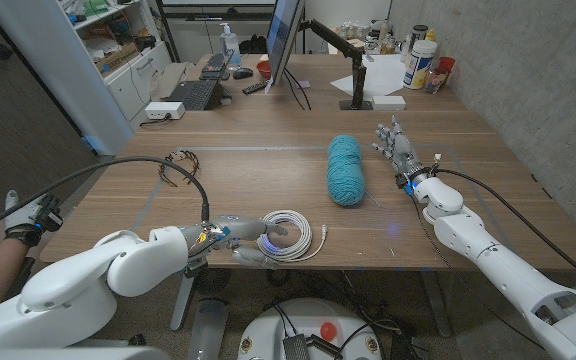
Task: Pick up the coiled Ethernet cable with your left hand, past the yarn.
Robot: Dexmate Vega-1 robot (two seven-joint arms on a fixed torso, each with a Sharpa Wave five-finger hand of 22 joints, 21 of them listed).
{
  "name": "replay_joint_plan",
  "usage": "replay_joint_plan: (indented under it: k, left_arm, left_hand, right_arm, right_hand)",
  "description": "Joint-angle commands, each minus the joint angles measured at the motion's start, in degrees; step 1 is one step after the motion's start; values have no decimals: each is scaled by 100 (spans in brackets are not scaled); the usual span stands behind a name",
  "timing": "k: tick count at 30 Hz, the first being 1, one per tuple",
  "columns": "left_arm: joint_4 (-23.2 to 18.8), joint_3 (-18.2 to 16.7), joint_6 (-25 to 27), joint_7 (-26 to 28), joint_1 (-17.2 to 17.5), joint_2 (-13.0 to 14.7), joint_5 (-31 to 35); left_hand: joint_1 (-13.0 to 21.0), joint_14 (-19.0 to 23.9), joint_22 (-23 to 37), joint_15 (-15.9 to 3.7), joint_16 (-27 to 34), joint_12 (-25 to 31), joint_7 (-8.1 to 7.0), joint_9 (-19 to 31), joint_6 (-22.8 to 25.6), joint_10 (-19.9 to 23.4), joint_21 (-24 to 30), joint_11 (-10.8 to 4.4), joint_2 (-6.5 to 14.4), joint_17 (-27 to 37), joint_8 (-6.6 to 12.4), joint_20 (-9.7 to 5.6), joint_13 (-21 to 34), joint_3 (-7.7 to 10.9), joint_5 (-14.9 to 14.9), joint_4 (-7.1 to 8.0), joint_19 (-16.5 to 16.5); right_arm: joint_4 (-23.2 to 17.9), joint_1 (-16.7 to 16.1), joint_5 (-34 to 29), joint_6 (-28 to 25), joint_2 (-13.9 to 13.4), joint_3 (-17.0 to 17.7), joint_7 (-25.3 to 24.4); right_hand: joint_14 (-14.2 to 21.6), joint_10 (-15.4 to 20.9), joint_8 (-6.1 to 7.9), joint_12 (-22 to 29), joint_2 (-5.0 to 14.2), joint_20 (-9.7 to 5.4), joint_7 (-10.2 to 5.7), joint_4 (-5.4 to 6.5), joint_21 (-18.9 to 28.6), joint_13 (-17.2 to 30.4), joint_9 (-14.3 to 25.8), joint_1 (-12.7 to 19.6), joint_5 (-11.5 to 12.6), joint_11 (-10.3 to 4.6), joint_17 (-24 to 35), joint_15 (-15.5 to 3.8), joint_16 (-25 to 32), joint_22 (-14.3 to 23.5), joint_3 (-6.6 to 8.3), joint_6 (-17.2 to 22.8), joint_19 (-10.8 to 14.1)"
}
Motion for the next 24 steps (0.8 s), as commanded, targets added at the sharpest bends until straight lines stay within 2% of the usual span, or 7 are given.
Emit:
replay_joint_plan:
  k: [1, 11, 15, 23, 24]
  left_arm:
    - [-82, 47, 198, 34, 43, 66, 116]
    - [-243, 175, 564, 148, 106, 101, 478]
    - [-363, 142, 774, 246, 248, 71, 754]
    - [-383, 221, 844, 279, 246, 27, 878]
    - [-372, 310, 892, 290, 203, 29, 954]
  left_hand:
    - [129, 87, 20, -142, 64, 39, -24, 12, 68, 49, 23, -40, 44, 22, 48, 2, 25, 68, -18, -25, 44]
    - [170, 225, 22, -106, 111, 112, 20, 27, 177, 183, 26, -5, -50, 36, 109, 63, 62, 13, -40, -40, 64]
    - [163, 254, 24, -110, 127, 144, 22, 34, 207, 242, 29, -34, -53, 52, 126, 77, 77, -6, -42, -23, 74]
    - [185, 293, 28, -121, 145, 178, 13, 45, 297, 290, 43, -71, -46, 74, 174, 80, 100, -20, -40, -17, 111]
    - [186, 314, 29, -125, 155, 190, 10, 48, 294, 310, 45, -93, -42, 81, 176, 78, 106, -24, -40, -12, 117]
  right_arm:
    - [-9, -6, 11, -6, -5, 1, 13]
    - [-41, -15, 23, -49, -10, 7, -16]
    - [-20, -9, 17, -19, -4, 2, 7]
    - [-31, -13, 27, -36, -3, 5, -3]
    - [-12, -9, 25, -10, 0, 5, 17]
  right_hand:
    - [-56, -44, 18, 47, 207, -13, 6, 7, 45, -3, 14, 21, 60, 13, 9, 8, 36, 16, -18, -37, -17]
    - [-55, -43, 17, 48, 208, -11, 5, 7, 45, -3, 14, 22, 61, 12, 9, 9, 37, 16, -21, -42, -19]
    - [-56, -40, 18, 49, 209, -14, 2, 7, 45, -3, 14, 22, 61, 18, 9, 12, 37, 16, -22, -40, -19]
    - [-56, -42, 20, 49, 209, -13, 7, 7, 45, -3, 14, 23, 61, 15, 9, 10, 37, 16, -23, -36, -19]
    - [-56, -38, 19, 50, 209, -17, 6, 7, 46, -3, 14, 23, 61, 15, 9, 12, 37, 16, -24, -37, -17]
